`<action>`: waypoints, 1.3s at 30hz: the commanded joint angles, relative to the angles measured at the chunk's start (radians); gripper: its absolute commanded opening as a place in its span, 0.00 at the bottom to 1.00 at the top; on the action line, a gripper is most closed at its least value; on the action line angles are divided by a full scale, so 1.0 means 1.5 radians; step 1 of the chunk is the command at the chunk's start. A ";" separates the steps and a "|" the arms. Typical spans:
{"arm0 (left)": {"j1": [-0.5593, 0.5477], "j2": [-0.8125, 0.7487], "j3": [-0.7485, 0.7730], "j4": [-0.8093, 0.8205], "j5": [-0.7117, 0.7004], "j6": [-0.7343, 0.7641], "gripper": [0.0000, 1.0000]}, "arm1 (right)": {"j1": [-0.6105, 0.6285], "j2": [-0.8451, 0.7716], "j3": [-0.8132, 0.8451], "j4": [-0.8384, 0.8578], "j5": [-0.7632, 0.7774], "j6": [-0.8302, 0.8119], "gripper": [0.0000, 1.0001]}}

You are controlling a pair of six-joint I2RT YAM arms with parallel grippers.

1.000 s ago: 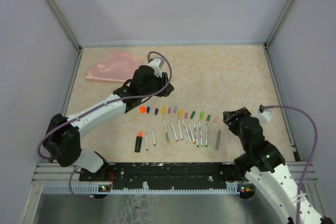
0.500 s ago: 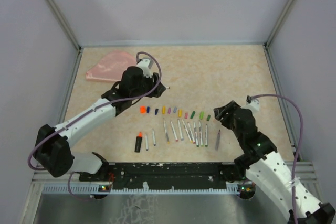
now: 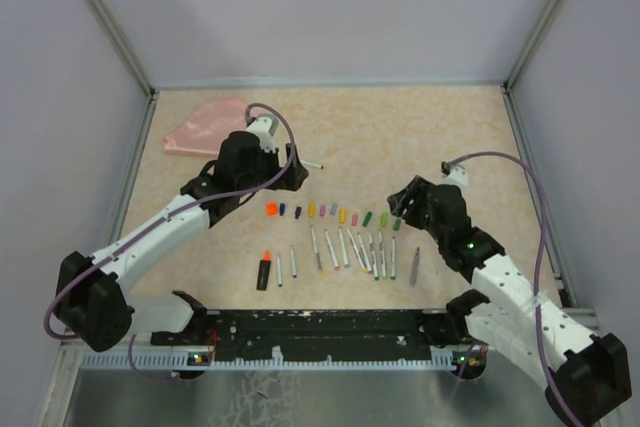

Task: Open the pen caps
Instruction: Pick up the pen from the center of the board.

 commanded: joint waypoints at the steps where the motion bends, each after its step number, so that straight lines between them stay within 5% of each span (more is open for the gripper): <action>1: 0.011 -0.024 -0.011 -0.015 -0.004 0.005 0.99 | -0.004 0.042 0.054 0.093 -0.033 -0.038 0.58; 39: 0.033 -0.047 -0.022 -0.044 -0.008 -0.013 0.99 | -0.005 0.270 0.158 0.203 -0.156 -0.115 0.59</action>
